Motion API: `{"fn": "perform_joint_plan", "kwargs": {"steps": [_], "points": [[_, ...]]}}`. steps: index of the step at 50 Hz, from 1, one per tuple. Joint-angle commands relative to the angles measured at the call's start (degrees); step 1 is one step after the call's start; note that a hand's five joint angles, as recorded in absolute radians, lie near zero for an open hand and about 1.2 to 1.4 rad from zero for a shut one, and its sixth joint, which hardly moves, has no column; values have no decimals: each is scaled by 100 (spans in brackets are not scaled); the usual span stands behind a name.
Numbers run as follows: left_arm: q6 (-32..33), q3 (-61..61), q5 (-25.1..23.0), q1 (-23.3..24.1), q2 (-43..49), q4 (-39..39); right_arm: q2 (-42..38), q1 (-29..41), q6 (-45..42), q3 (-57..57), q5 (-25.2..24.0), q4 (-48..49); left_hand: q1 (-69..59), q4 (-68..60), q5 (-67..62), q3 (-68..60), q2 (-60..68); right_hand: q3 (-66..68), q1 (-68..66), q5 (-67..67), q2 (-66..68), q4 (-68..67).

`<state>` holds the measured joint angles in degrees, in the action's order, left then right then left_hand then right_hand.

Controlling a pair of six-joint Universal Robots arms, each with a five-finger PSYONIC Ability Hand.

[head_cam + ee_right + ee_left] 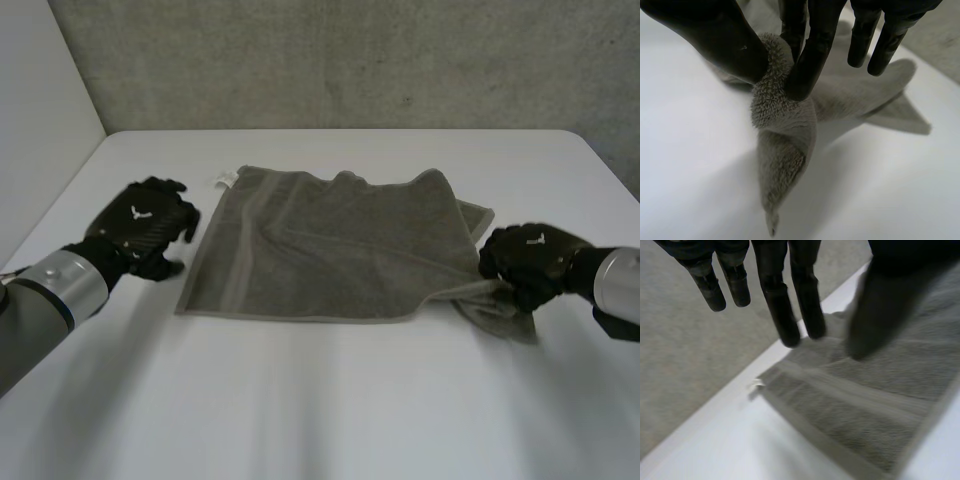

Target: Fold the towel.

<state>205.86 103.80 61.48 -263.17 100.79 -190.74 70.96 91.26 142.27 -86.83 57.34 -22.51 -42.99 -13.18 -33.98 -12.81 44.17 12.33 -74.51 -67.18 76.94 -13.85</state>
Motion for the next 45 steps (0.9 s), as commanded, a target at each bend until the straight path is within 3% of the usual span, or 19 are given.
{"fn": "perform_joint_plan", "kwargs": {"steps": [1,3,9,16,29,45], "points": [[-2,18,-136,187,441,19,-12,15,1301,719,40,545,1696,318,1795,281,-1814,-233,-549,-282,306,385],[24,-35,-118,458,756,-147,-64,15,1521,860,67,677,1680,318,1778,281,-1797,-233,-549,-282,306,385],[33,-53,40,644,1048,-587,-302,32,1840,1308,399,845,1629,318,1728,281,-1747,-233,-549,-282,306,385],[42,-201,716,907,1609,-1237,-644,252,2077,1748,928,862,1478,318,1576,281,-1595,-233,-549,-282,306,385],[51,-711,1182,1215,2357,-1422,-1084,287,2560,2179,954,871,1444,318,1543,281,-1562,-233,-549,-282,306,385],[51,-852,1217,1506,2603,-1405,-1348,305,2788,2522,1051,898,569,318,668,281,-687,-233,-549,-282,306,385]]}}
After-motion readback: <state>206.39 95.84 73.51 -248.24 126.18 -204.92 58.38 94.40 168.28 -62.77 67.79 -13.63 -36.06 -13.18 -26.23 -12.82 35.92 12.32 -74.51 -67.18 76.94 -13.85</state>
